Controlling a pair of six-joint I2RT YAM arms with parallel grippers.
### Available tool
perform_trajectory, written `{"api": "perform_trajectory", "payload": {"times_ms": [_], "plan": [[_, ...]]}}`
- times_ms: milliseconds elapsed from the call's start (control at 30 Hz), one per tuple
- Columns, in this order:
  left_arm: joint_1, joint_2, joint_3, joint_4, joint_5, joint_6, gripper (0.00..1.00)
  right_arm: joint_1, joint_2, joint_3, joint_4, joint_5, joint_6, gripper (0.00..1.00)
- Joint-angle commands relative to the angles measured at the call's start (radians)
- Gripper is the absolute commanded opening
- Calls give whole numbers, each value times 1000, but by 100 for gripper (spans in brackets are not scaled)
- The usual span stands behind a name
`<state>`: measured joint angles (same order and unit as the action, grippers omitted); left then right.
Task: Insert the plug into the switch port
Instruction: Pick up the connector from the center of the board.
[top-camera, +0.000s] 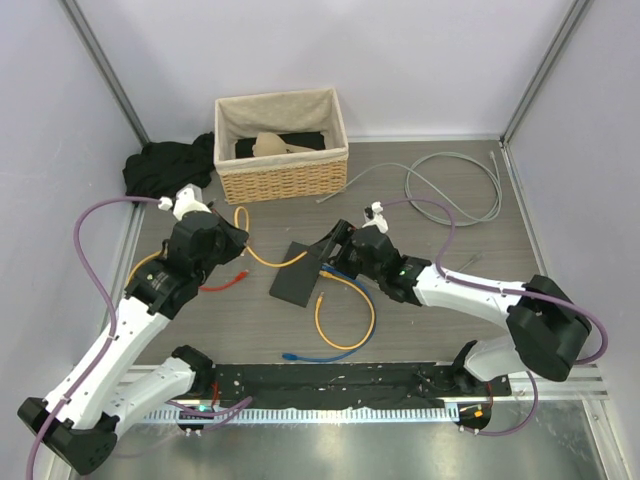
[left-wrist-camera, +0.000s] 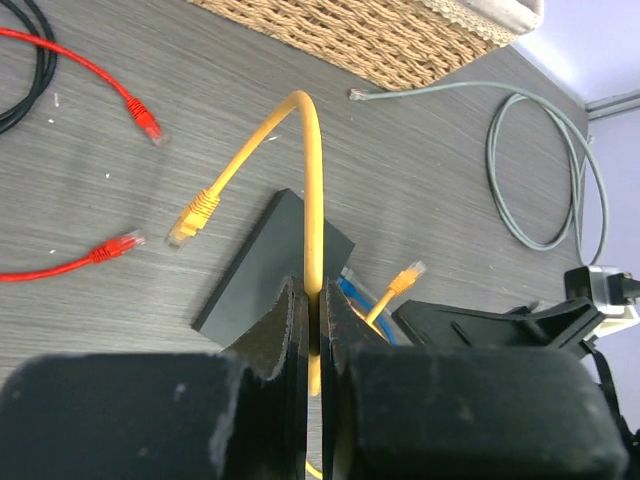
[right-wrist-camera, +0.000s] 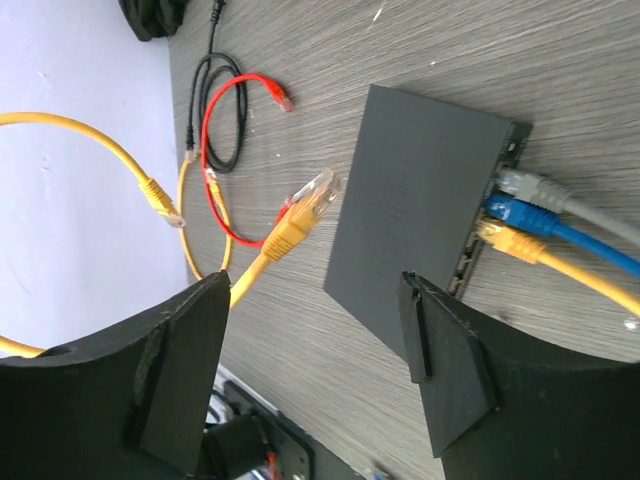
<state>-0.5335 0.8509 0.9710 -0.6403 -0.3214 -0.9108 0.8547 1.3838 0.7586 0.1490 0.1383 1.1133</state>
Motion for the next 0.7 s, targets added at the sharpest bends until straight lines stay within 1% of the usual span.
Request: {"api": "perform_trajectory", "payload": {"times_ms": [0, 133, 267, 400, 467, 500, 567, 600, 667], "plan": [[-10, 5, -6, 90, -7, -10, 2, 10, 18, 2, 124, 49, 108, 74], [-19, 2, -14, 100, -5, -7, 2, 21, 30, -5, 158, 78, 131, 68], [-20, -1, -18, 105, -7, -5, 2, 23, 52, -2, 181, 75, 151, 61], [-23, 2, -20, 106, -5, -3, 2, 30, 67, 10, 190, 72, 157, 49], [-29, -1, -21, 108, -4, 0, 3, 32, 75, 8, 193, 70, 161, 45], [-31, -1, -20, 108, -4, 0, 3, 32, 78, 8, 198, 70, 161, 40], [-36, -1, -25, 110, -4, 3, 4, 32, 81, 7, 202, 72, 163, 34], [-39, -6, -28, 108, -2, 1, 4, 32, 78, 1, 211, 70, 161, 28], [-45, -13, -34, 108, 1, 1, 6, 32, 74, 2, 213, 73, 157, 22]]}}
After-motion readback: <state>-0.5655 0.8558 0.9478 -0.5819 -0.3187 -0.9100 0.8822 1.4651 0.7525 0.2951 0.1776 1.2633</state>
